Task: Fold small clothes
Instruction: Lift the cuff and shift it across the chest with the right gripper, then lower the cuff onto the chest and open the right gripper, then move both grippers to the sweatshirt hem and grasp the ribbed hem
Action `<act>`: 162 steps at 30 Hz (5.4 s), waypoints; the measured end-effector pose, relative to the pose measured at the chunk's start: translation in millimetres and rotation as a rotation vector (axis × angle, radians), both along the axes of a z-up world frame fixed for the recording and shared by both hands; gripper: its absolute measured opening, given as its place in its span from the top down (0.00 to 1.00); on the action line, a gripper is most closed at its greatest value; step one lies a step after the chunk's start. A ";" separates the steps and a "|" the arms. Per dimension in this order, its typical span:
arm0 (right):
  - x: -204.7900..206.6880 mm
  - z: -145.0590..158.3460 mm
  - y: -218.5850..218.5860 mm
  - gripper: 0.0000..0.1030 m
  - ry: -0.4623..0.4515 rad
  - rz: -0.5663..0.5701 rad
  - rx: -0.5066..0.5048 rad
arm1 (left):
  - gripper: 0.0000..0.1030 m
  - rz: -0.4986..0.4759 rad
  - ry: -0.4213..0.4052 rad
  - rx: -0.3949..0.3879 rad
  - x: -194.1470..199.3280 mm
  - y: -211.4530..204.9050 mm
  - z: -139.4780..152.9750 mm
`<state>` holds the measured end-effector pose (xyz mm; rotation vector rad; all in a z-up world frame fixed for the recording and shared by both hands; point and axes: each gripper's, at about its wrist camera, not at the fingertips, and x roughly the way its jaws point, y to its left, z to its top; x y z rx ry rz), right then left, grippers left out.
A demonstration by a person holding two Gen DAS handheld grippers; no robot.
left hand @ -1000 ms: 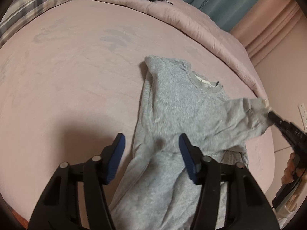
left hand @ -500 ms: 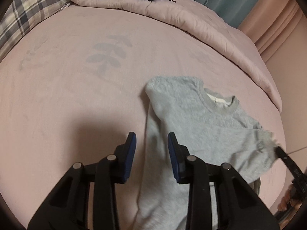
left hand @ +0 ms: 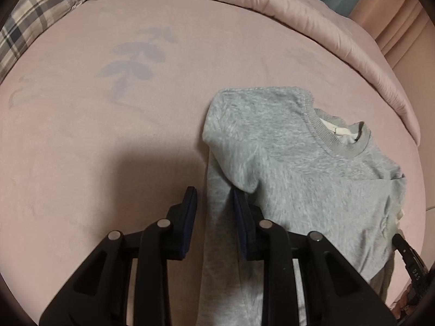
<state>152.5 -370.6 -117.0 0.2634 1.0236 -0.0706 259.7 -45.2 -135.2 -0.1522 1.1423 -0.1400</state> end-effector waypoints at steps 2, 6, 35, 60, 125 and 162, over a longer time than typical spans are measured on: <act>-1.0 -2.2 -1.5 0.90 0.004 -0.004 0.004 | 0.75 0.002 -0.003 0.008 3.6 -1.2 -0.7; -3.6 -8.2 -5.9 0.90 0.007 -0.017 0.027 | 0.74 0.018 -0.005 0.001 12.9 -1.3 -4.2; -12.5 -17.5 -21.4 0.90 -0.018 -0.063 0.108 | 0.73 0.038 -0.018 0.006 32.5 -11.8 -12.1; -13.7 -18.5 -21.2 0.90 -0.034 -0.083 0.100 | 0.68 0.053 0.005 -0.018 46.3 -10.2 -11.1; -87.6 -22.7 30.9 0.88 0.033 -0.076 -0.118 | 0.51 -0.076 -0.024 -0.084 -195.6 -0.9 -10.4; -200.0 2.4 24.3 0.45 0.052 -0.141 -0.038 | 0.25 0.025 -0.002 -0.109 -282.1 49.8 11.5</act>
